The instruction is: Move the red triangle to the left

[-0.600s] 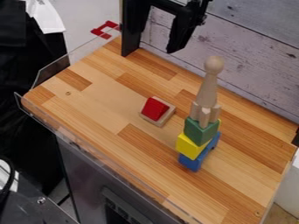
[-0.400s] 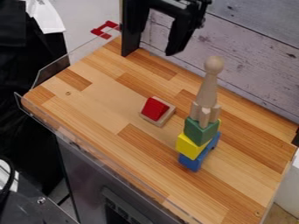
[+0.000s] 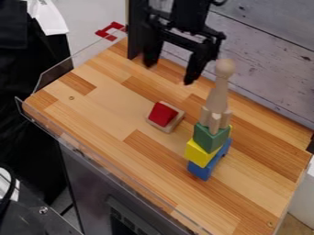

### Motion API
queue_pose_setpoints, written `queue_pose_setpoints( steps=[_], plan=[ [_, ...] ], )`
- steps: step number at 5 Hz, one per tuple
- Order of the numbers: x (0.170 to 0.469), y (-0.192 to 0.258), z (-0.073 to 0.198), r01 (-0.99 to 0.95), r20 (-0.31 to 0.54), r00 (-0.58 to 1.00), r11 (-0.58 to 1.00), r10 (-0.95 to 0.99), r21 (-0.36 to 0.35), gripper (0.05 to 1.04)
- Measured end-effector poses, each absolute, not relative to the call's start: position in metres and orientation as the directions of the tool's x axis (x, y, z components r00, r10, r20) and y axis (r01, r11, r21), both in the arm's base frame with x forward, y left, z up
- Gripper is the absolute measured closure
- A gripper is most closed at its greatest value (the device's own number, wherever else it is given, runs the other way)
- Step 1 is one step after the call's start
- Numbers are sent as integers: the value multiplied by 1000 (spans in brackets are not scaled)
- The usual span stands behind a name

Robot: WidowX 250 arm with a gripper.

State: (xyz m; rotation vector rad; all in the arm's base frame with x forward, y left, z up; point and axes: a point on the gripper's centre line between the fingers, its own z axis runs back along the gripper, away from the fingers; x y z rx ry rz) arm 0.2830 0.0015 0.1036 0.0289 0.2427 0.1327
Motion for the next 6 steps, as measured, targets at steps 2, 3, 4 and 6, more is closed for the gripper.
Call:
queue_pose_setpoints(
  steps=[2, 3, 4, 6],
  plan=[
    [293, 9, 61, -197, -277, 938, 978, 209, 73, 84],
    [294, 18, 46, -215, -295, 928, 974, 227, 73, 84],
    [291, 22, 34, -208, -335, 916, 975, 220, 74, 84],
    [289, 28, 28, -210, -351, 910, 975, 220, 65, 84]
  ],
)
